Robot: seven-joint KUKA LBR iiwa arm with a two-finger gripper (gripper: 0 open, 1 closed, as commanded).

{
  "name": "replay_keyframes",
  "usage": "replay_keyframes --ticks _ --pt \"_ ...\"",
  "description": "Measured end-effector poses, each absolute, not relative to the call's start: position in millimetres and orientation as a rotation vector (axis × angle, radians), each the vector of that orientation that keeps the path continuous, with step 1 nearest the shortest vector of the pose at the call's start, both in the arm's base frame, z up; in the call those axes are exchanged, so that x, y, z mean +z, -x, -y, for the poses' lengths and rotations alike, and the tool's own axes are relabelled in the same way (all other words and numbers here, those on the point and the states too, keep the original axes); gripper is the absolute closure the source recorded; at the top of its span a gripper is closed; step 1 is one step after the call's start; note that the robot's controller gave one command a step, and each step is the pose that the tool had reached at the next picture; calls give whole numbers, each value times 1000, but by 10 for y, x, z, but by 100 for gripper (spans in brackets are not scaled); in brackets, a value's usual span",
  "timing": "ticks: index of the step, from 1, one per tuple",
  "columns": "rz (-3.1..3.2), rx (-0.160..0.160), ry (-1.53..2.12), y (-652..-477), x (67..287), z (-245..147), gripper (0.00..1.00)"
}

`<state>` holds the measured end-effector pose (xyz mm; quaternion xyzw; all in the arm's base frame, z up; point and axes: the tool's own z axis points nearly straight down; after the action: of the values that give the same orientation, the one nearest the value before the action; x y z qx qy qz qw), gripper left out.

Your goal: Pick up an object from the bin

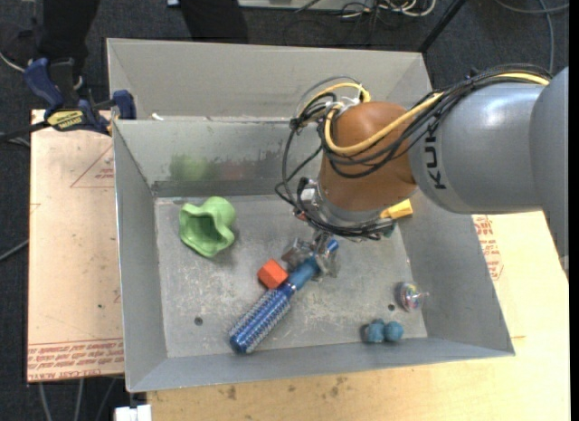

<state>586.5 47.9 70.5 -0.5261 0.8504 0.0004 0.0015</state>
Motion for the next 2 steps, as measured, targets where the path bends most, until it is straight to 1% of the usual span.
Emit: replay_keyframes --ticks 1,2 --pt "-2671 1 1646 -5873 856 -487 100" --pt "-2671 -3 1640 -5886 1443 -495 100"
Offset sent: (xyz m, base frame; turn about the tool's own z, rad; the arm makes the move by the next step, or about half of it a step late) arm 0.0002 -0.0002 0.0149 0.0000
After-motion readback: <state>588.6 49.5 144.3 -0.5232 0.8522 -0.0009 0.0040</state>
